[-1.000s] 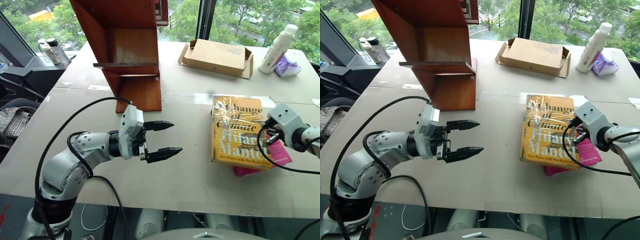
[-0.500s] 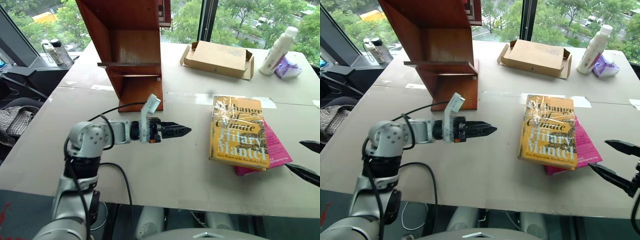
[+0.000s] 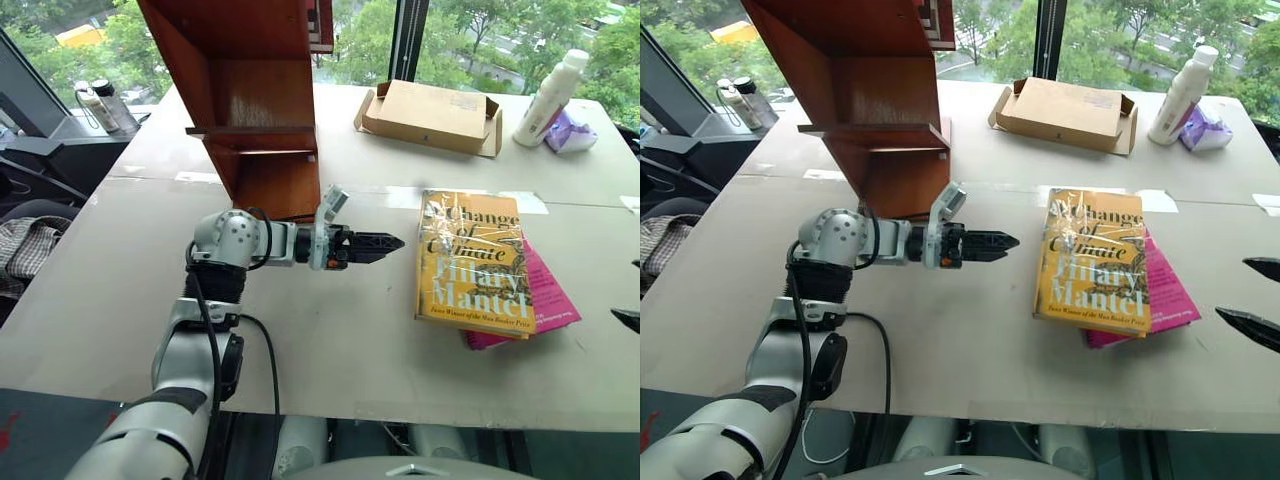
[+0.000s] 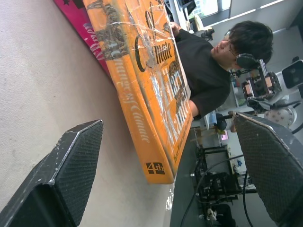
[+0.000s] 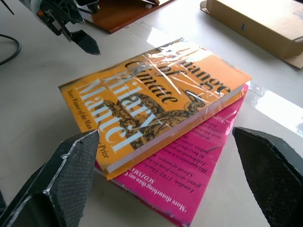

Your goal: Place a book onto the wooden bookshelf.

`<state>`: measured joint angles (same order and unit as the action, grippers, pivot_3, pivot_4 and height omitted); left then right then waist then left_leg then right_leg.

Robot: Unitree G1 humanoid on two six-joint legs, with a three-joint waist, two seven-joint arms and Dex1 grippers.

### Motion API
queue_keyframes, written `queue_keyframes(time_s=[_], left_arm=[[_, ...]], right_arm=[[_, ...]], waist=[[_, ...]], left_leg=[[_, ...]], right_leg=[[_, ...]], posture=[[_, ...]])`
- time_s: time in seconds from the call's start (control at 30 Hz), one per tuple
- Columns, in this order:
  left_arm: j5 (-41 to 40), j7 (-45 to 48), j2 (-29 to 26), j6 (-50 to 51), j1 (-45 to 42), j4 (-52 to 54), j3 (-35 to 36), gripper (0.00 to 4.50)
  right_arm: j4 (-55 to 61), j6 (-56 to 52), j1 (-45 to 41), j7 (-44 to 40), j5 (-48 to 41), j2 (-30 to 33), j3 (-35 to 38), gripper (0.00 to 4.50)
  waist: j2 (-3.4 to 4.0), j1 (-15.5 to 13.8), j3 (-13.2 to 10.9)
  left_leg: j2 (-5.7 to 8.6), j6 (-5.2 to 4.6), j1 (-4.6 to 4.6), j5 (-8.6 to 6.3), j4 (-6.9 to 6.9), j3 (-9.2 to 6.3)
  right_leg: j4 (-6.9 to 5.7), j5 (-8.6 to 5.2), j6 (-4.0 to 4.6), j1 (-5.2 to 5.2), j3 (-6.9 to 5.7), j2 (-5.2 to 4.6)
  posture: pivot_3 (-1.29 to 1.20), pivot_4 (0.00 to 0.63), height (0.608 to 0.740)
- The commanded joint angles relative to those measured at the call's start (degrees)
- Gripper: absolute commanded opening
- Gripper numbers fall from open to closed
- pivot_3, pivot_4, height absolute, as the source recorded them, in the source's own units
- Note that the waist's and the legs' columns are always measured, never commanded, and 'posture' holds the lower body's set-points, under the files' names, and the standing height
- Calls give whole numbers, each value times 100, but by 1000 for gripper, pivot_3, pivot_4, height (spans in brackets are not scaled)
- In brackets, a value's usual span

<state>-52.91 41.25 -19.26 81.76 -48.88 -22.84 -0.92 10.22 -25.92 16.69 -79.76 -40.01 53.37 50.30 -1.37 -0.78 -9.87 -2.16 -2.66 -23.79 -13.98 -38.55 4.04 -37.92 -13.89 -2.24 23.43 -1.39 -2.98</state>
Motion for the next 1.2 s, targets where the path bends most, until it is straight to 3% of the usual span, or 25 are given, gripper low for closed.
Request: queue_keyframes(time_s=[0.03, 0.13, 0.27, 0.57, 0.67, 0.87, 0.93, 1.07, 1.2], left_arm=[[336, 328, 154, -198, -261, -357, -212, 4500], [556, 658, 277, -251, -415, -621, -436, 4500], [1231, 1191, 640, -1106, -620, -1415, -892, 4500], [2224, 1908, 1619, -2457, -1271, -3379, -817, 4500], [2364, 2086, 1750, -2599, -1407, -3700, -647, 3748], [2605, 2442, 1763, -2586, -1544, -3974, -434, 963], [2622, 2510, 1717, -2504, -1558, -3959, -359, 309], [2321, 2662, 1191, -1634, -1403, -3014, -123, 222], [1549, 2260, 491, -191, -870, -572, 328, 222]], right_arm=[[6, 46, -248, -101, -231, 120, -147, 4450], [98, 25, -369, -90, -256, 188, -270, 4450], [83, 93, -460, -9, -217, 147, -372, 4450], [569, -222, -322, 354, -447, 84, -205, 4450], [714, -249, -206, 426, -485, 22, -168, 4500], [1021, -339, -76, 643, -627, -73, -179, 4500], [1070, -337, -63, 702, -629, -101, -230, 4500], [1134, -350, -125, 833, -682, -131, -345, 4500], [893, -258, -420, 929, -680, -145, -523, 4500]], waist=[[0, -13, 0], [0, -7, -1], [1, -13, -1], [0, -11, -1], [-1, -13, -1], [0, 2, -1], [-1, 5, -1], [-1, 30, -2], [5, 115, -6]], left_leg=[[1, 0, -3, 0, 2, -4], [1, 0, -7, 0, 4, -2], [3, 0, -8, 0, 4, 1], [4, -1, -9, -1, 4, 1], [4, -1, -11, -1, 4, 0], [3, -1, -16, -1, 4, -1], [3, -1, -16, -1, 4, -2], [1, -1, -17, -1, 5, -2], [-7, 1, -16, 0, 13, -4]], right_leg=[[1, 0, 0, 0, -6, 0], [3, 1, -1, 1, -6, -2], [7, 1, -3, 2, -2, -4], [6, 1, -3, 4, -3, -7], [7, 1, -3, 3, -5, -9], [5, 1, -4, 10, -6, -6], [5, 1, -4, 10, -6, -7], [4, 1, -4, 14, -6, -3], [-2, 1, -3, 18, -5, -3]], posture=[[0, 150, 733], [0, 150, 733], [0, 150, 733], [0, 150, 733], [0, 150, 733], [0, 150, 733], [0, 150, 733], [0, 150, 733], [0, 150, 733]])
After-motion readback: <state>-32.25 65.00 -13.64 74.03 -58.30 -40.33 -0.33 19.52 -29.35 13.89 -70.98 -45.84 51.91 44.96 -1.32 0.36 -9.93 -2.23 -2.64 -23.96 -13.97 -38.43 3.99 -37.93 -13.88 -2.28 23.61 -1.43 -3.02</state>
